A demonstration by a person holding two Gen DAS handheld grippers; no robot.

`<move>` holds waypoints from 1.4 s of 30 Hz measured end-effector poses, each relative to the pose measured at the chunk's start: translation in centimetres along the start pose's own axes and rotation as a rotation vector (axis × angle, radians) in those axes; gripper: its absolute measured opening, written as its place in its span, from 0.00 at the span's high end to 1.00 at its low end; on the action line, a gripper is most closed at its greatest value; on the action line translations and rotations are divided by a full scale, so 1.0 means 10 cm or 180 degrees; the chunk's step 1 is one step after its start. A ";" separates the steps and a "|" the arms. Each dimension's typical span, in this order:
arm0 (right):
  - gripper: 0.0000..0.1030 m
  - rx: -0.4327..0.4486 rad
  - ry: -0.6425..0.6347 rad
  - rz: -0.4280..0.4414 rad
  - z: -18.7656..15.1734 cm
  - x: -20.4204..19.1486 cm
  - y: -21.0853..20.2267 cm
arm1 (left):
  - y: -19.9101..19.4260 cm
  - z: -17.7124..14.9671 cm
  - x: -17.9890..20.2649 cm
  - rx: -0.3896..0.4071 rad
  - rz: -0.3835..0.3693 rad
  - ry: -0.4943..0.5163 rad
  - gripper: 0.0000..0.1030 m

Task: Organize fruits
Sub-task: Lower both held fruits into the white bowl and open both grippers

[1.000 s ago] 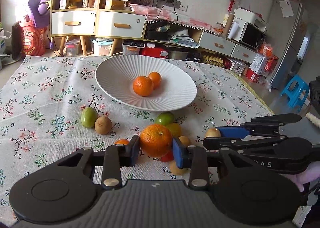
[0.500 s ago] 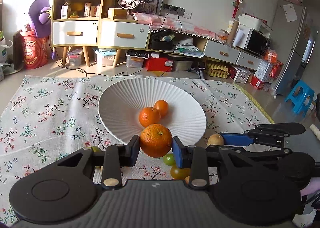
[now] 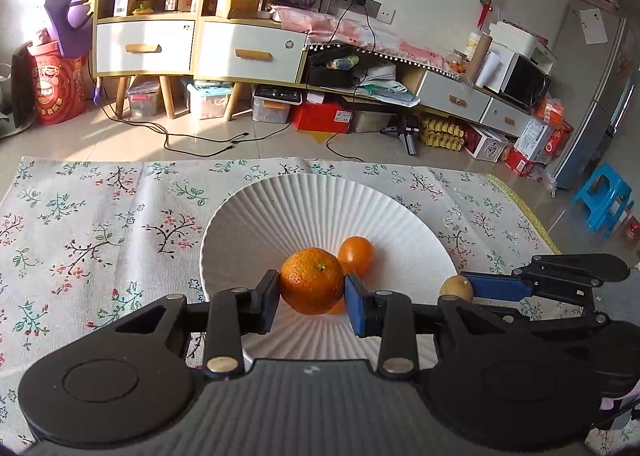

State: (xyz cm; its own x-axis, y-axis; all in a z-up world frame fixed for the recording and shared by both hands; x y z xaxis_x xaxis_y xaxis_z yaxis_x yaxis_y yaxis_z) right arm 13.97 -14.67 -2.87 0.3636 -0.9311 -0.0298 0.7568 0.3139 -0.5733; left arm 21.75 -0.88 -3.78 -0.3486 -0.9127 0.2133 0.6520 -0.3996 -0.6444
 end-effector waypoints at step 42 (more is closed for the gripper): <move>0.75 -0.0175 -0.0097 0.0043 -0.02 0.07 0.48 | 0.65 0.18 0.00 -0.0287 -0.0150 -0.0282 0.72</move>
State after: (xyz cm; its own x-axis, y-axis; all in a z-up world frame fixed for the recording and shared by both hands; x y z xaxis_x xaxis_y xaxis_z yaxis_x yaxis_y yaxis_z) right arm 17.77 -13.88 -5.75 0.3908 -0.9204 -0.0135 0.7209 0.3151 -0.6173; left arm 27.16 -3.62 -6.64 -0.3141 -0.8986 0.3063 0.5718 -0.4366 -0.6945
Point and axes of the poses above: each gripper's, at about its wrist camera, not at the fingertips, and y roughly the way its jaws point, x to its right, z to its top, the point moved 8 cm from there along y, roughly the way its jaws point, and after that the axes turned 1 degree about z, right-handed, at the moved point
